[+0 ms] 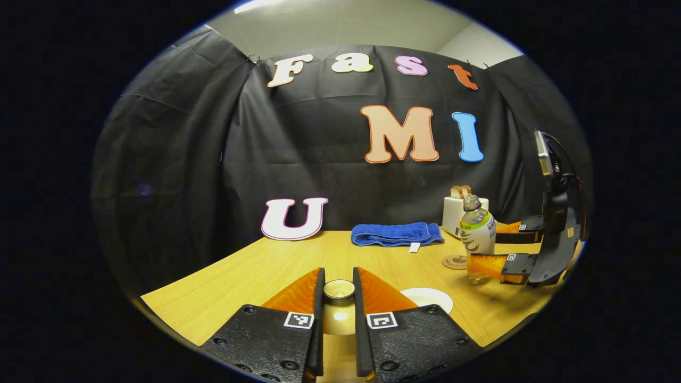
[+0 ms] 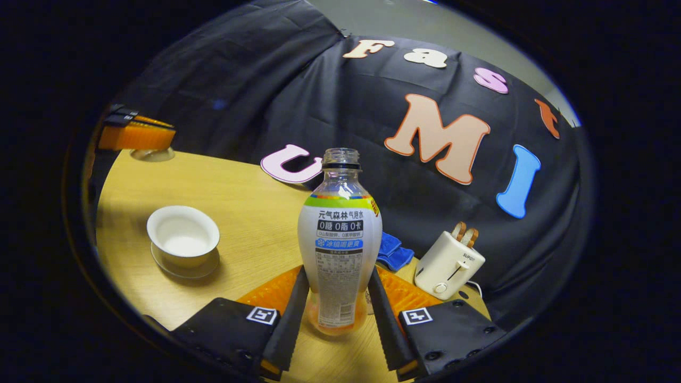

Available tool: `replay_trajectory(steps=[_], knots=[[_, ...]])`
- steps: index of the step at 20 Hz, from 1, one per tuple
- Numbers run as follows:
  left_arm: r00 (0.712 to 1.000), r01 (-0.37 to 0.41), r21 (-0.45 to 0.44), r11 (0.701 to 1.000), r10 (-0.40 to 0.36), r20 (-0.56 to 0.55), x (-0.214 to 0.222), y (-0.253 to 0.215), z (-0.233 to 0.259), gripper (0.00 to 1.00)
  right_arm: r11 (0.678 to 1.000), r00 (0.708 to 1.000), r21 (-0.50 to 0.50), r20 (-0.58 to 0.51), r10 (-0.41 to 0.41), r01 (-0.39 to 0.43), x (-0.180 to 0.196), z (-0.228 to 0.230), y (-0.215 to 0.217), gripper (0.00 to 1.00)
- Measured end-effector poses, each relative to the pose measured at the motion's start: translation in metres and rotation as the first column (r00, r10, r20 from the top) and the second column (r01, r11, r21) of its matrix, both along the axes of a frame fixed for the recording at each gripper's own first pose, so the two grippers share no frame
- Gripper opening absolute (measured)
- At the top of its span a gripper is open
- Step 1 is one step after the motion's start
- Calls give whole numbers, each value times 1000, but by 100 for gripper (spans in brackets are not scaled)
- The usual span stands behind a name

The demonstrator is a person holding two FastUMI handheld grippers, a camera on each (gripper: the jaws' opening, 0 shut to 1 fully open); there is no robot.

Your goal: Open the teacup lid with one hand, grasp the water bottle and pour water into the teacup with the other hand; after pouring, place the water bottle on the coaster and then close the teacup lid.

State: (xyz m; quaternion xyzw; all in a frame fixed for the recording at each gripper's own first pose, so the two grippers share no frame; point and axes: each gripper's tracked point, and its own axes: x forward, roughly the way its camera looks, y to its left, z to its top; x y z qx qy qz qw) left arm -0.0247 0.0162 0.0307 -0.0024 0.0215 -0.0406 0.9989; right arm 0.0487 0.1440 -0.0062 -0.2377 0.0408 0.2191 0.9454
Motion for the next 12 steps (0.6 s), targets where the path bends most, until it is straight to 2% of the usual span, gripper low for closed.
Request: replay_trajectory(steps=[6, 12], knots=[[1000, 24, -7, 1000, -24, 8, -1, -9, 4, 21, 981, 996, 173, -28, -80, 84, 38, 13, -18, 70], [999, 40, -12, 999, -40, 12, -2, -17, 6, 21, 925, 988, 348, -56, -142, 153, 83, 15, -27, 69]])
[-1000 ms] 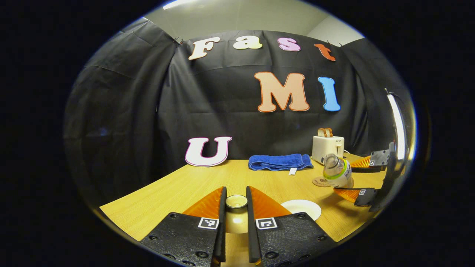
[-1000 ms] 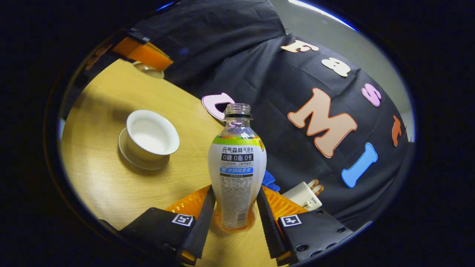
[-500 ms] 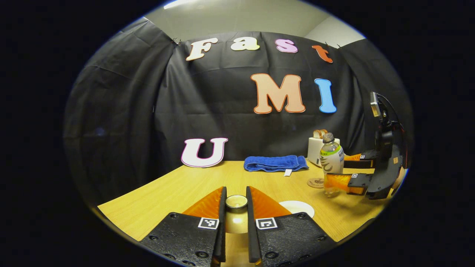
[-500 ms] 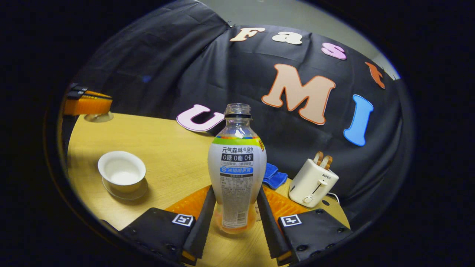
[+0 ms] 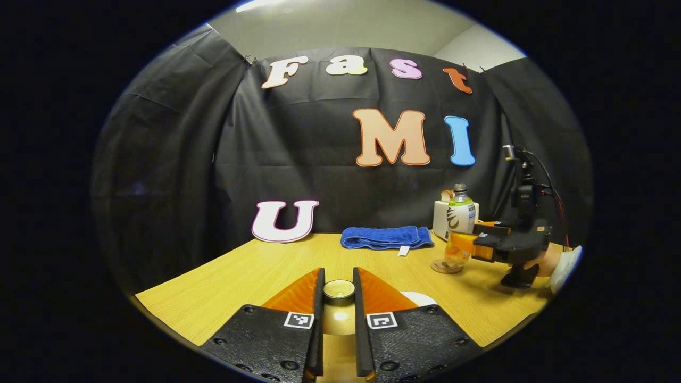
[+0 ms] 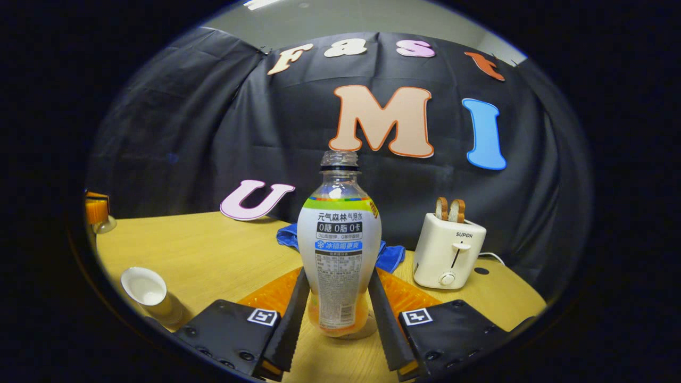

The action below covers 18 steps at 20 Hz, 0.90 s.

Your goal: Open the teacup lid with one hand, grasp the water bottle and pour water into the teacup with the other hand; after pouring, place the water bottle on the coaster and then close the teacup lid.

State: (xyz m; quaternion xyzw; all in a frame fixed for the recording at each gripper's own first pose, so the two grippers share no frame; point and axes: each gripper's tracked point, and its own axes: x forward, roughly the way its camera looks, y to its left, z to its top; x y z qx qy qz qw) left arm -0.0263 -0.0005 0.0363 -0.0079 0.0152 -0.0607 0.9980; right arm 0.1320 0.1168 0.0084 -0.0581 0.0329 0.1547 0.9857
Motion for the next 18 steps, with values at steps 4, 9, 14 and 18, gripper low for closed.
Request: replay_trajectory(steps=[4, 9, 14, 18], knots=[[1000, 7, -6, 1000, -7, 9, 0, -4, 4, 21, 995, 997, 59, -17, -75, 76, 28, -14, -12, 70], [1000, 27, -15, 1000, -27, 13, -1, -12, 5, 21, 989, 995, 111, -50, -88, 94, 39, -22, -16, 69], [999, 38, -22, 999, -37, 9, 0, -16, 4, 21, 989, 994, 112, -76, -84, 92, 40, -30, -15, 69], [999, 40, -23, 999, -40, 9, 0, -18, 4, 21, 993, 995, 85, -70, -73, 79, 37, -34, -11, 72]])
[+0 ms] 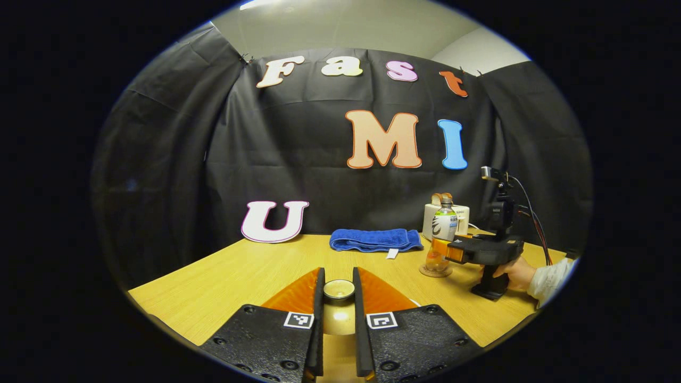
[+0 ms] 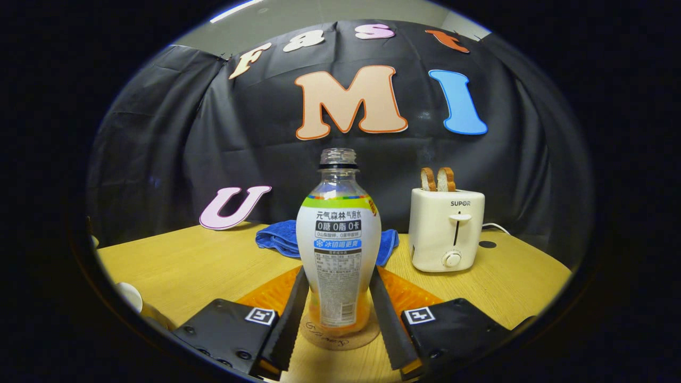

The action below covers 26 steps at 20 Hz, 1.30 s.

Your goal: Open the teacup lid with one hand, grasp the water bottle and pour water into the teacup with the other hand; after pouring, place the water bottle on the coaster and then close the teacup lid.

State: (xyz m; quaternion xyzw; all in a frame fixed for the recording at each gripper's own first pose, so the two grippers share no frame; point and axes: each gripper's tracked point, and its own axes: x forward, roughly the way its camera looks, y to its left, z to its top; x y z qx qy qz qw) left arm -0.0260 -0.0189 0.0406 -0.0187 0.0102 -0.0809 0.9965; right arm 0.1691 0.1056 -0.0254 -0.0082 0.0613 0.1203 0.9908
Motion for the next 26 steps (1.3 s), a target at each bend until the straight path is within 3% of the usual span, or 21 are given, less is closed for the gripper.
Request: replay_trajectory(steps=[6, 13, 15, 16, 18, 21, 23, 24, 25, 26], knots=[[1000, 11, 10, 1000, -11, 1, 1, -6, 1, 21, 1000, 1000, -27, 8, 0, 0, -6, -2, -1, 74], [999, 37, 14, 999, -37, 2, 3, -19, 2, 22, 1000, 1000, -12, -1, -17, 17, -9, -2, -9, 93], [999, 49, 21, 999, -49, 4, 5, -24, 2, 21, 1000, 1000, -4, -3, -22, 22, -13, -1, -13, 87], [999, 54, 26, 998, -54, 4, 7, -27, 2, 21, 1000, 1000, 0, -3, -26, 26, -18, -1, -16, 96], [997, 72, 33, 997, -72, 2, 9, -34, -1, 21, 1000, 1000, 3, 6, -29, 29, -26, 1, -23, 100], [995, 95, 32, 995, -95, -6, 15, -45, -6, 21, 999, 999, 14, 11, -41, 41, -39, 2, -35, 94], [994, 110, 26, 994, -109, -16, 18, -51, -10, 21, 999, 999, 31, 16, -43, 43, -46, 7, -41, 94], [993, 115, 28, 993, -114, -22, 20, -54, -14, 21, 998, 999, 38, 20, -44, 44, -50, 10, -43, 100], [993, 119, 33, 992, -118, -32, 22, -56, -17, 21, 998, 999, 45, 25, -45, 44, -54, 14, -44, 94], [992, 120, 37, 992, -119, -38, 24, -58, -22, 21, 998, 999, 54, 32, -42, 40, -58, 18, -44, 100]])
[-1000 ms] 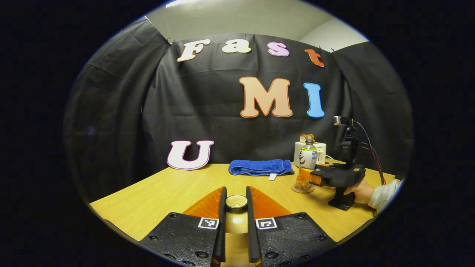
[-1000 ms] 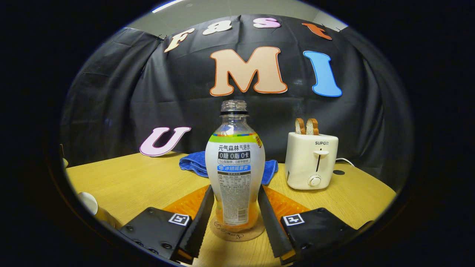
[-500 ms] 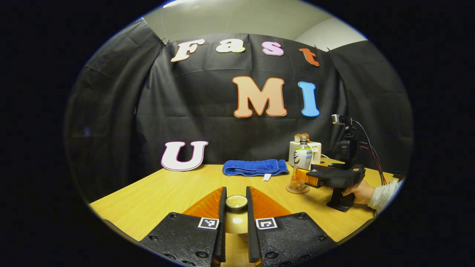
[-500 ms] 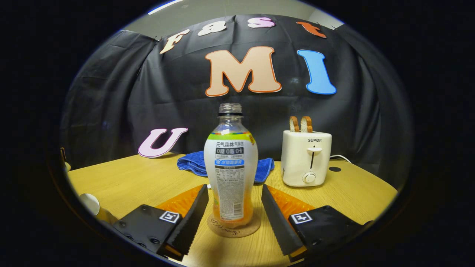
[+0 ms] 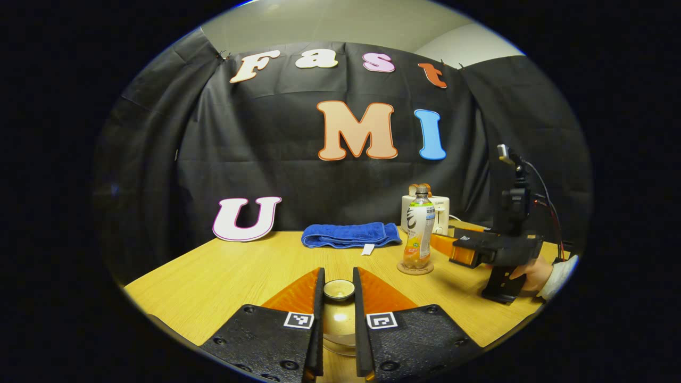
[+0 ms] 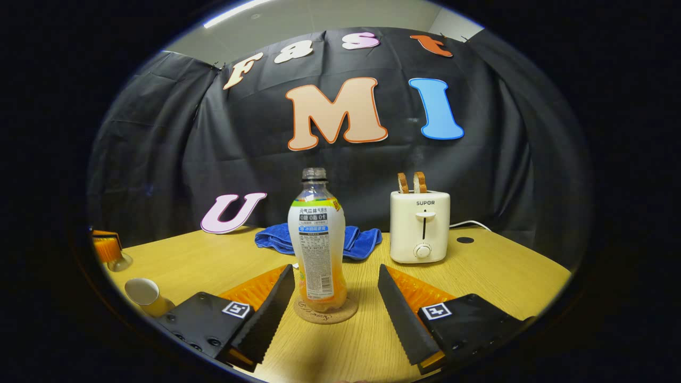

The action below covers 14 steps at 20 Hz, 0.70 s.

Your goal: Open the teacup lid with one hand, grasp the water bottle and pour water into the teacup with the other hand; after pouring, place the water bottle on the coaster and then close the teacup lid.

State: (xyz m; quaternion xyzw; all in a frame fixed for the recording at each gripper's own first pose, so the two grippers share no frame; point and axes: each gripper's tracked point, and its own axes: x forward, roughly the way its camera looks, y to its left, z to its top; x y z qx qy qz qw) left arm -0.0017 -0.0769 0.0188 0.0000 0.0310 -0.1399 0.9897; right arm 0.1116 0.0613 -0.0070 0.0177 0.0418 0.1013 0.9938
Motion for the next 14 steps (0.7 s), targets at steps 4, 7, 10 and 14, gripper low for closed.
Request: replay_trajectory(steps=[4, 7, 10, 14], knots=[[999, 2, 14, 1000, -1, -39, 6, -5, -16, 22, 1000, 999, 10, 41, 16, -16, -15, 16, 3, 99], [998, 1, 27, 1000, 0, -56, 7, -8, -25, 22, 999, 998, 4, 54, 33, -33, -24, 20, 7, 99], [998, 3, 40, 999, 0, -63, 8, -11, -29, 22, 999, 997, 1, 59, 39, -39, -29, 21, 9, 98], [997, 10, 48, 999, -7, -72, 8, -16, -34, 22, 999, 998, 8, 56, 39, -39, -34, 21, 8, 94]])
